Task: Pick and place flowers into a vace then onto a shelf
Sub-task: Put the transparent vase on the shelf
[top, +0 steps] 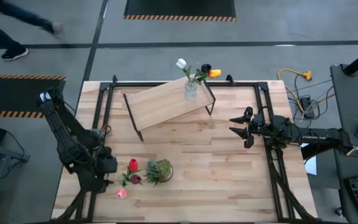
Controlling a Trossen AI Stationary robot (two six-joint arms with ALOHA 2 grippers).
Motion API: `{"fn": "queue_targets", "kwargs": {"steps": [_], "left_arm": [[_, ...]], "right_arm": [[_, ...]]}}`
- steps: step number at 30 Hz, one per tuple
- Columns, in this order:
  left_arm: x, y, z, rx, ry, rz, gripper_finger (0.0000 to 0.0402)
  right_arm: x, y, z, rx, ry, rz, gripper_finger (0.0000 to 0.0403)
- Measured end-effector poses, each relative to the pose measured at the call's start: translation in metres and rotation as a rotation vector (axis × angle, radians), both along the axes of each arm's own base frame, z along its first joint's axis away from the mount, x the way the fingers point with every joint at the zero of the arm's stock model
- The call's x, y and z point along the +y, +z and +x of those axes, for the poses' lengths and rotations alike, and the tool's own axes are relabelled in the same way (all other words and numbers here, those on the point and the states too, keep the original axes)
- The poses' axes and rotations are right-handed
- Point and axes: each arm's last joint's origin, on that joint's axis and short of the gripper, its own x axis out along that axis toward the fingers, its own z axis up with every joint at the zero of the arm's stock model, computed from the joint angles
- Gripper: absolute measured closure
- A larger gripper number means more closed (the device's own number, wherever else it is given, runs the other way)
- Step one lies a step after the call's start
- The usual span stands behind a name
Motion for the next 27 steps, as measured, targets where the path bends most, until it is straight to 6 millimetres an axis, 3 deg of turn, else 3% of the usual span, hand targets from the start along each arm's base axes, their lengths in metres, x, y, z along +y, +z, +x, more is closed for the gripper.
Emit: {"fn": "queue_targets", "kwargs": {"steps": [11, 19, 27], "left_arm": [[-0.027, -0.009, -0.003, -0.176, -0.020, 0.024, 0.0102], [-0.034, -0.036, -0.006, -0.288, 0.001, 0.085, 0.0102], [-0.029, -0.068, -0.007, -0.367, 0.033, 0.008, 0.0102]], "right_arm": [[0.000, 0.000, 0.000, 0.001, 0.000, -0.003, 0.0209], [0.000, 0.000, 0.000, 0.001, 0.000, -0.003, 0.0209], [0.000, 0.000, 0.000, 0.001, 0.000, -0.003, 0.0209]]}}
